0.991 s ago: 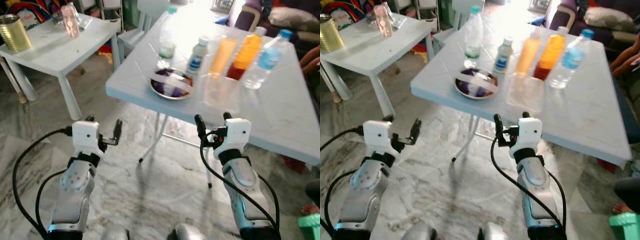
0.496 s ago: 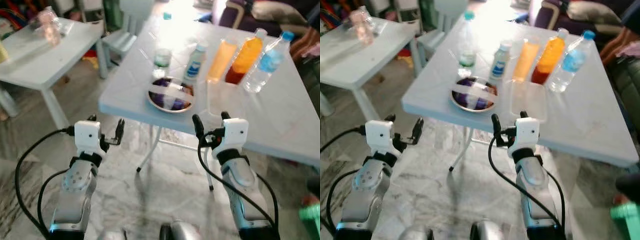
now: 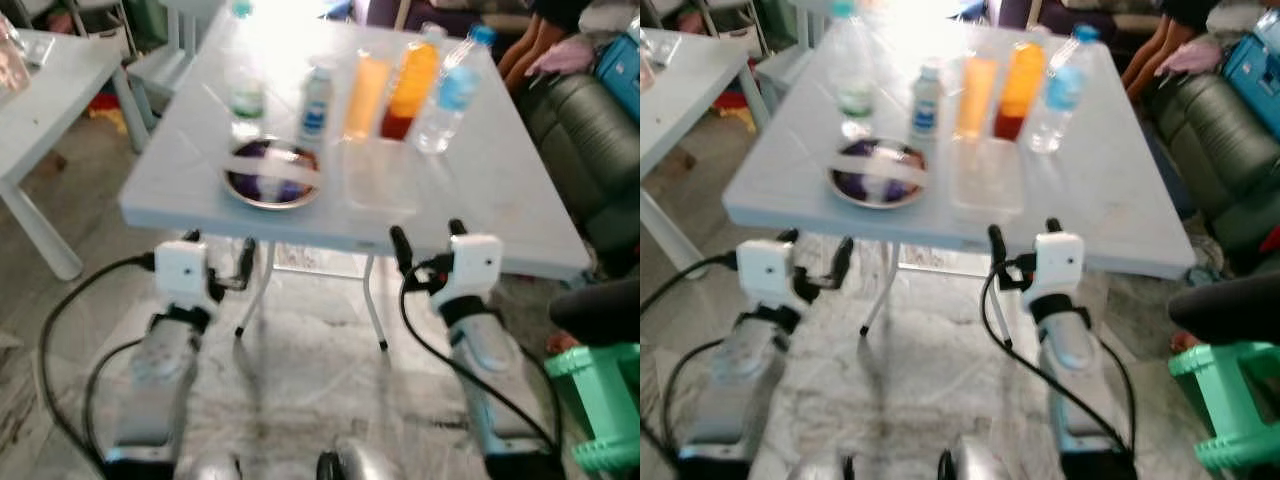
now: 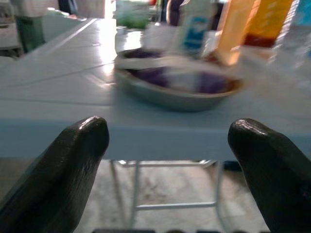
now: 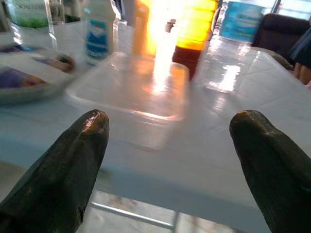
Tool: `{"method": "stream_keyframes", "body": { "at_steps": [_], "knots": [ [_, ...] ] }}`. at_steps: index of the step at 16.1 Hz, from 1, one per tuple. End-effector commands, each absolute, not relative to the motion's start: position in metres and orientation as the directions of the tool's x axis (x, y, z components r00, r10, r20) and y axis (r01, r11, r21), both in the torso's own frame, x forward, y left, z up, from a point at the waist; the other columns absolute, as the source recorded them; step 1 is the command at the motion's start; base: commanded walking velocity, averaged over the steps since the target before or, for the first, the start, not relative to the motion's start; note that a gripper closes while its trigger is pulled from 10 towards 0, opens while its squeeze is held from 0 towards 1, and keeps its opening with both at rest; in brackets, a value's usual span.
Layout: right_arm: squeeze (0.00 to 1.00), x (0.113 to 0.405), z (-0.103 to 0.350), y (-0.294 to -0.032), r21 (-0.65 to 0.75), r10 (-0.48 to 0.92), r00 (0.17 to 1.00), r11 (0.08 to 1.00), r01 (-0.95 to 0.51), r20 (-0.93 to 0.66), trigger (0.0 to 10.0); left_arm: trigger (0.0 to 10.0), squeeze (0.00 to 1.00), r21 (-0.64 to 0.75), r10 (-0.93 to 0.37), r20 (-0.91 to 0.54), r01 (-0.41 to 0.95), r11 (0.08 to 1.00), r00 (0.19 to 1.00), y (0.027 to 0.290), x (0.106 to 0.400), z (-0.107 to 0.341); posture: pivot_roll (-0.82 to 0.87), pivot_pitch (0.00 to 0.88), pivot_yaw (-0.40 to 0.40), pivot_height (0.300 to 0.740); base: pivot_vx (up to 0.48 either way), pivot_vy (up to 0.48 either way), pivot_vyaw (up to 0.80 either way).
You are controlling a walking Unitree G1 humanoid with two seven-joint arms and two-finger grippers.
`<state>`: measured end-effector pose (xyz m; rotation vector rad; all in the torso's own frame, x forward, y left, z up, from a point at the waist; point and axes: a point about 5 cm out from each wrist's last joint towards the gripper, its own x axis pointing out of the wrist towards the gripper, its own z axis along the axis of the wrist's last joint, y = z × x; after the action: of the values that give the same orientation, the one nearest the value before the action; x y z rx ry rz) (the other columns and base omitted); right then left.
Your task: Restocking fridge
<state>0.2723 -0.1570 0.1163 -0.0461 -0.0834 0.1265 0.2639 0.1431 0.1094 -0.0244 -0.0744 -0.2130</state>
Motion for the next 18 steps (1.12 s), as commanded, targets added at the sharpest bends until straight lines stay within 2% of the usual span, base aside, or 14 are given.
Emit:
{"method": "stream_keyframes", "body": {
  "at_steps": [1,4,8,13,15,18],
  "knots": [
    [0.0,0.272,0.12,-0.157,-0.058,0.128,0.987,0.991,-0.123,0.097,10.0,10.0,0.0,-0.007,-0.225,0.079,0.226,0.974,0.971,0.144,0.263,0.11,0.09,0.1,-0.088,0.74,0.0,-0.431,0.0],
    [0.0,0.272,0.119,-0.157,-0.06,0.128,0.987,0.991,-0.122,0.097,10.0,10.0,0.0,-0.011,-0.223,0.079,0.225,0.974,0.972,0.143,0.263,0.11,0.09,0.1,-0.088,0.74,0.0,-0.364,0.0],
    [0.0,0.273,0.119,-0.157,-0.063,0.128,0.987,0.991,-0.122,0.099,10.0,10.0,0.0,-0.018,-0.197,0.078,0.199,0.98,0.977,0.146,0.264,0.11,0.09,0.097,-0.089,0.74,0.0,0.0,0.0],
    [0.0,0.273,0.125,-0.157,-0.06,0.131,0.981,0.991,-0.124,0.143,10.0,10.0,0.0,0.014,-0.084,0.057,0.083,0.996,0.995,0.161,0.263,0.104,0.09,0.088,-0.088,0.74,0.0,0.0,0.0],
    [0.0,0.273,0.129,-0.153,-0.135,0.18,0.969,0.978,-0.158,0.17,10.0,10.0,0.0,0.021,-0.054,0.057,0.053,0.998,0.997,0.165,0.265,0.101,0.1,0.07,-0.102,0.74,0.0,0.0,0.0],
    [0.0,0.284,0.13,-0.142,-0.155,0.267,0.95,0.958,-0.243,0.161,10.0,10.0,0.0,0.012,0.0,0.089,-0.001,1.0,0.996,0.165,0.272,0.105,0.15,0.053,-0.17,0.74,0.0,0.0,0.0]
  ]
}}
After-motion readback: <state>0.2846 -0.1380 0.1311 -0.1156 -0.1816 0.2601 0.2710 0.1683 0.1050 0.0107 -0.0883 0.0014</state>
